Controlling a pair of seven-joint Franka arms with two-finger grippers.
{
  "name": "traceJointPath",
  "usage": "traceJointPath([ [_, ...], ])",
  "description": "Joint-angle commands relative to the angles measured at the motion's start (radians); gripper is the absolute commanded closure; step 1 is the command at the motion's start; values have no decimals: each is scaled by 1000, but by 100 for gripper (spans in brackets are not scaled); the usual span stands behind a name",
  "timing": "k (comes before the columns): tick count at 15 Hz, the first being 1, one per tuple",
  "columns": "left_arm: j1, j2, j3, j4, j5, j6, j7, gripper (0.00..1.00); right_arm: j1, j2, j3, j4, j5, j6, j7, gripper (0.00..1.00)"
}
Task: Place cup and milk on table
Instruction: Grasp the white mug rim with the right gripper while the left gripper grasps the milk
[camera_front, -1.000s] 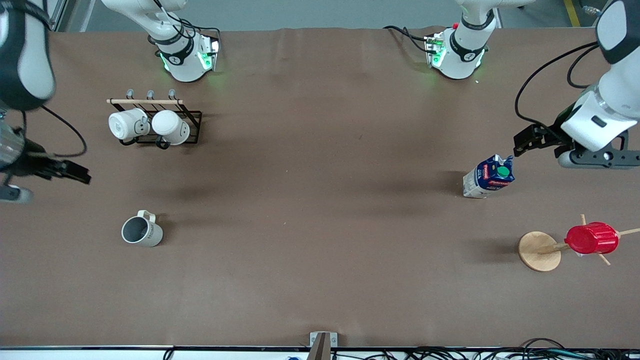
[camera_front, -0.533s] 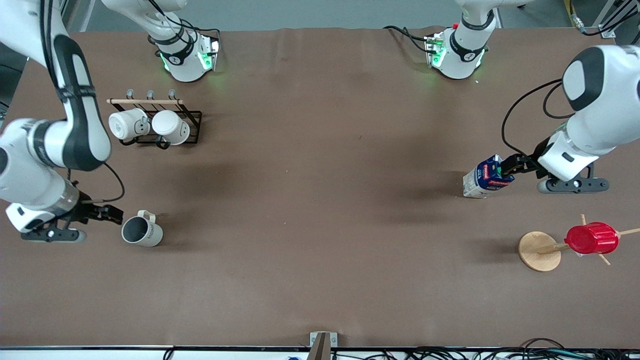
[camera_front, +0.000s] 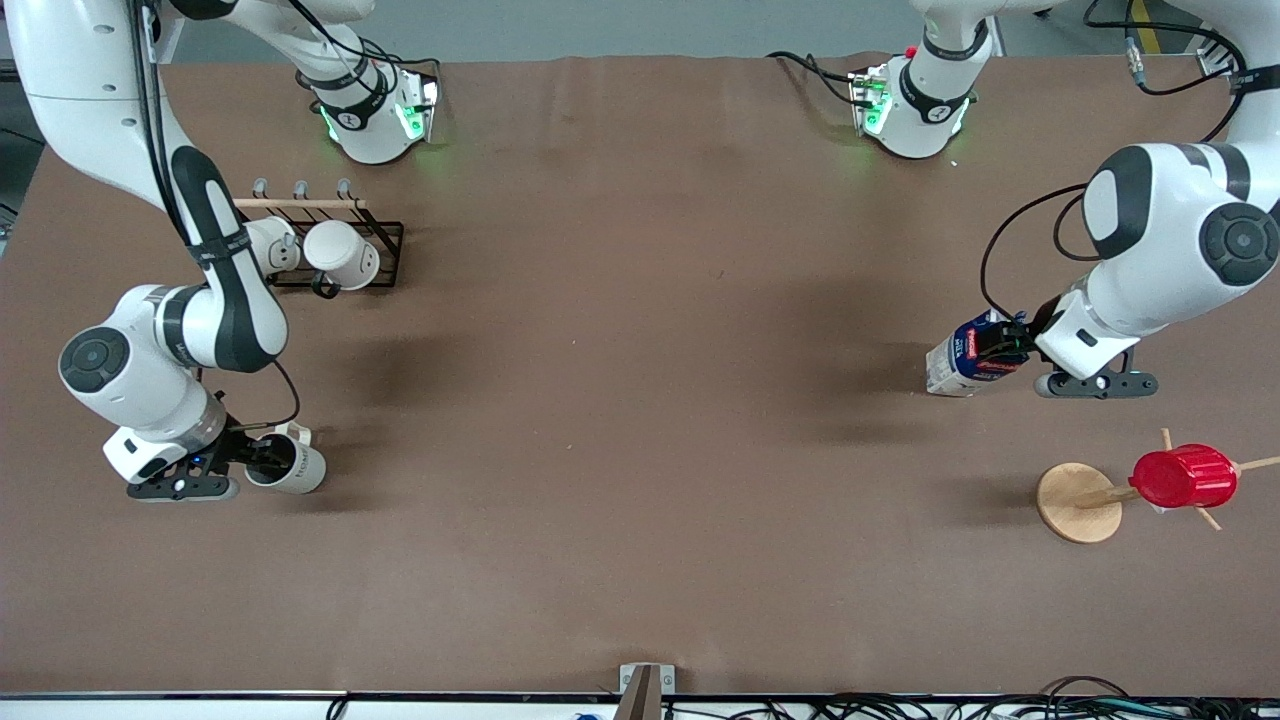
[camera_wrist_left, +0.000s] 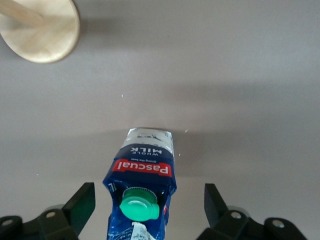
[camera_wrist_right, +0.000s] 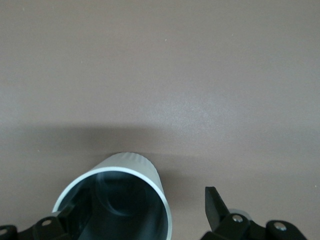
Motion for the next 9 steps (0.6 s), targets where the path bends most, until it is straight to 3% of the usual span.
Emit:
traceJointPath([
  [1, 3, -7, -3, -29, 23, 17, 11, 4, -15, -9, 7, -21, 18, 13, -44, 4],
  [3, 3, -7, -3, -41, 22, 19, 19, 4, -14, -1, 5, -20, 18, 36, -44, 15],
  [6, 23, -7, -3, -57, 23, 20, 34, 4, -18, 14, 7, -16, 19, 53, -43, 43],
  [7, 29, -7, -3, -58, 24, 20, 45, 4, -23, 17, 7, -13, 21, 51, -43, 56],
  [9, 39, -7, -3, -64, 22, 20, 54, 4, -26, 19, 7, -13, 41, 53, -41, 99],
])
